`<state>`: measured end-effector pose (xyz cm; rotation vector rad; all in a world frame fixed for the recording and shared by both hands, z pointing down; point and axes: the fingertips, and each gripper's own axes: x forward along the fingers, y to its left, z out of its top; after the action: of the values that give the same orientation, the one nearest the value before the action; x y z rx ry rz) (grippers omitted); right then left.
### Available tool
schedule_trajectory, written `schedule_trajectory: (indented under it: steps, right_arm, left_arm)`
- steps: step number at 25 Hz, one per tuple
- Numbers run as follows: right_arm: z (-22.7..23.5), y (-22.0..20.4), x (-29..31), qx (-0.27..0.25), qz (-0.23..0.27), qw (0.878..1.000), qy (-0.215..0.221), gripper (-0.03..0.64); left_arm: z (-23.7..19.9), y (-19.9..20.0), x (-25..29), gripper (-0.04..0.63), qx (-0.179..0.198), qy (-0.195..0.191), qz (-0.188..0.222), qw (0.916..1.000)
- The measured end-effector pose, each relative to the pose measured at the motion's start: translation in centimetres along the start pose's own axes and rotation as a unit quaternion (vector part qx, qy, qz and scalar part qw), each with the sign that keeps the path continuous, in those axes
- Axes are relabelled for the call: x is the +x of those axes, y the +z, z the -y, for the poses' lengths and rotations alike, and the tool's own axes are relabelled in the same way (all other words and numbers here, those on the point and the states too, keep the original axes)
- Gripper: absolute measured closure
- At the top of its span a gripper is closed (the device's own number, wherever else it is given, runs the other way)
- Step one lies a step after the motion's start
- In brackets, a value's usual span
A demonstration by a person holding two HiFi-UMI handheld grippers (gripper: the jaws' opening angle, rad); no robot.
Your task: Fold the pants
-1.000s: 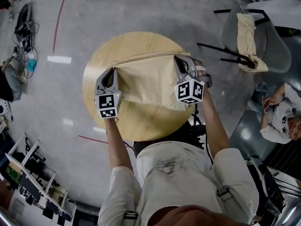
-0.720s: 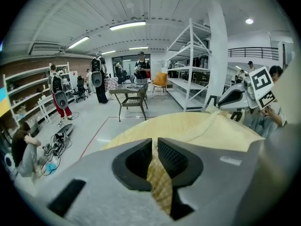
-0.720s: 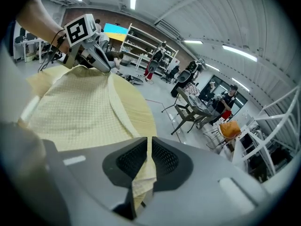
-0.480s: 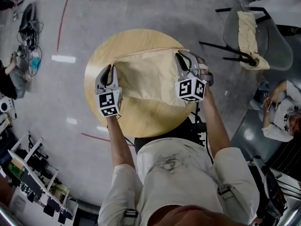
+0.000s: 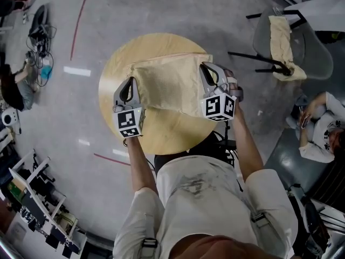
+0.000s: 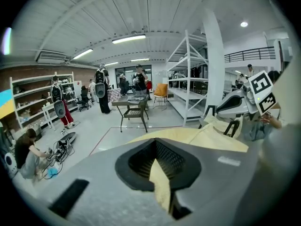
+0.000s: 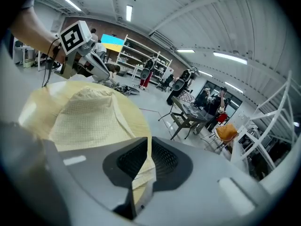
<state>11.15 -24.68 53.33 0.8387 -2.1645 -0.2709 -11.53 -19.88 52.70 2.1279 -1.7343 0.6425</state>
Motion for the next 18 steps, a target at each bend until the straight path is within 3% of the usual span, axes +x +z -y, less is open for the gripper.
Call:
schedule_trajectory:
  steps: [4,18]
  right_arm:
    - [-0.1,0.6,-2.2,0.007,0.017,1.000,-0.004,0.607]
    - [-1.6,4.0,-7.3,0.041,0.046,0.998,-0.002,0.609]
  left_arm:
    - [2.0,1.2,-1.6,0.588,-0.001,-0.007,0.015,0.9999]
    - [4.1,4.0,-7.0,0.588,-0.024,-0.026,0.059,0.9976]
